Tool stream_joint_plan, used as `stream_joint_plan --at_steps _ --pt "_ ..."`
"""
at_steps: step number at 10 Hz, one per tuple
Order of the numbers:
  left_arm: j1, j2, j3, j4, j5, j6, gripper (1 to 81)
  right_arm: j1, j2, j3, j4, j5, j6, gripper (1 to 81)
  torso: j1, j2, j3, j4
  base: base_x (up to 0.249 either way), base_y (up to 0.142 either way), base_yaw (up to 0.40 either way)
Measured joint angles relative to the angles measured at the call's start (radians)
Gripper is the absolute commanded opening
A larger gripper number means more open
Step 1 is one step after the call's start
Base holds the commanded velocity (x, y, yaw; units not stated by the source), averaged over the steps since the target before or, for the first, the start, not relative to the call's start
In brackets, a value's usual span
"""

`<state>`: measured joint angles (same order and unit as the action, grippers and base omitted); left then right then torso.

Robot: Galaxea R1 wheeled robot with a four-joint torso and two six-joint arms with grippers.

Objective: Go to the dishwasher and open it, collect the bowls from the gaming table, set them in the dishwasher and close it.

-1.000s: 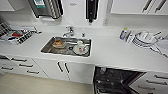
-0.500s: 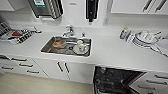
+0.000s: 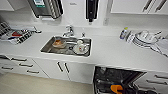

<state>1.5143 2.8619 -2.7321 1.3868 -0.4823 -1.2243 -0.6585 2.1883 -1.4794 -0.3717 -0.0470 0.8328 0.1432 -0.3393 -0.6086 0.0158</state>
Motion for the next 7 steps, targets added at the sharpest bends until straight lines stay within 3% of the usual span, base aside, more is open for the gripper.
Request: stream_joint_plan --at_steps 2,4,7 --pt "0.003 0.010 0.001 -0.005 0.075 -0.024 81.1 0.041 0.067 -0.068 0.000 -0.053 0.026 1.0 0.000 0.000 0.000 0.000 0.000 0.000 0.000" --pt "0.000 0.029 -0.002 -0.011 0.147 -0.080 81.1 0.054 0.122 -0.147 0.000 -0.087 0.051 1.0 0.000 0.000 0.000 0.000 0.000 0.000 0.000" --pt "0.012 0.043 -0.001 -0.011 0.182 -0.085 81.1 0.071 0.200 -0.288 0.000 -0.107 0.068 1.0 0.000 0.000 0.000 0.000 0.000 0.000 0.000"
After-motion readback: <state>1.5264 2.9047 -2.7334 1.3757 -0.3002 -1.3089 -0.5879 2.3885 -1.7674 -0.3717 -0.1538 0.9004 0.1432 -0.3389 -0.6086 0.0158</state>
